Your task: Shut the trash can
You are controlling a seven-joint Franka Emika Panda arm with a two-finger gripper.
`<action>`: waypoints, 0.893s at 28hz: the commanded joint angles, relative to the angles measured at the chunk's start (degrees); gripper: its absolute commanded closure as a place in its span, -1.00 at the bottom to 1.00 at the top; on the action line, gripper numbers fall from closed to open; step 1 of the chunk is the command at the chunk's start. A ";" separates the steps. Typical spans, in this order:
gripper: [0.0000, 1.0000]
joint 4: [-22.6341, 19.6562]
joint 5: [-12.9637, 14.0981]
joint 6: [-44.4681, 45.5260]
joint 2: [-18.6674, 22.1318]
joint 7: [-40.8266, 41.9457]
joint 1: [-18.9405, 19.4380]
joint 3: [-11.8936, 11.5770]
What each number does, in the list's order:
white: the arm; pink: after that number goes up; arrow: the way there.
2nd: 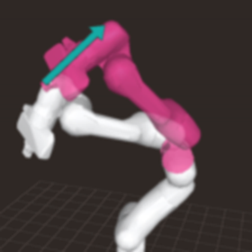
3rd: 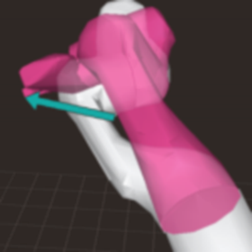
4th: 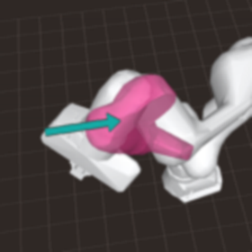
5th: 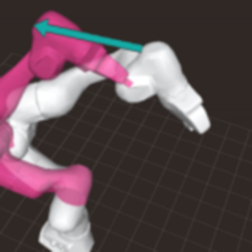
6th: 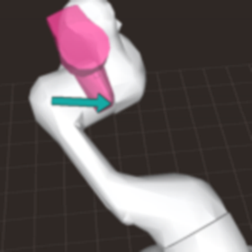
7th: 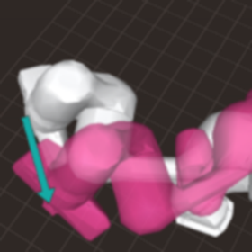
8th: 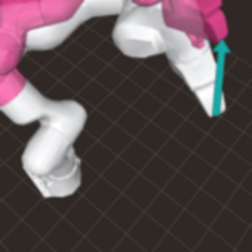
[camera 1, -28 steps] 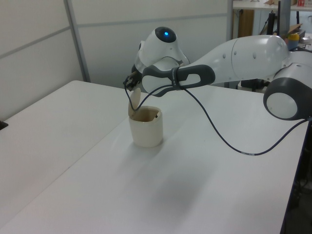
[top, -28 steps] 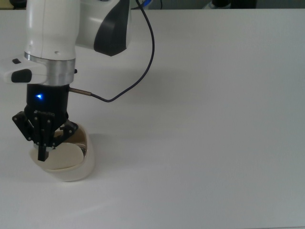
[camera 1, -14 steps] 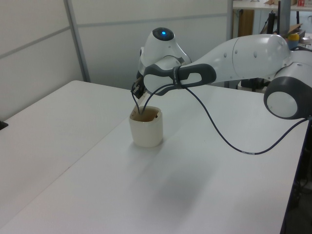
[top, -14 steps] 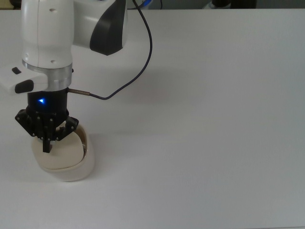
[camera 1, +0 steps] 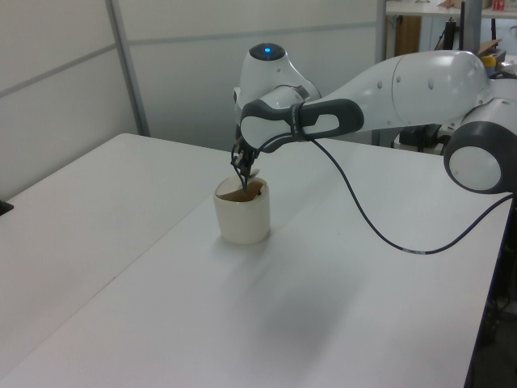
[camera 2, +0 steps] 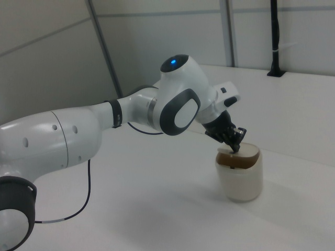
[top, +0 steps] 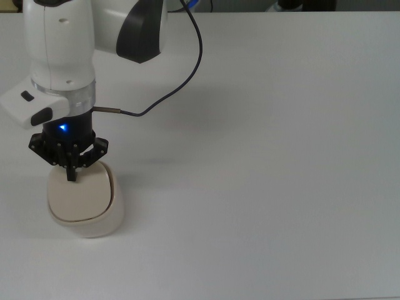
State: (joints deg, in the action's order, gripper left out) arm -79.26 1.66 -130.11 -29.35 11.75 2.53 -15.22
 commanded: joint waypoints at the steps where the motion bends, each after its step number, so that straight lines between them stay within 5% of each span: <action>1: 1.00 -3.79 -0.52 0.73 1.06 2.32 0.28 -0.07; 25: 0.91 -3.09 0.54 0.56 1.49 -2.78 0.64 0.10</action>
State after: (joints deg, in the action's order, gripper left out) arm -81.76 1.66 -130.11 -29.54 12.06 2.62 -15.17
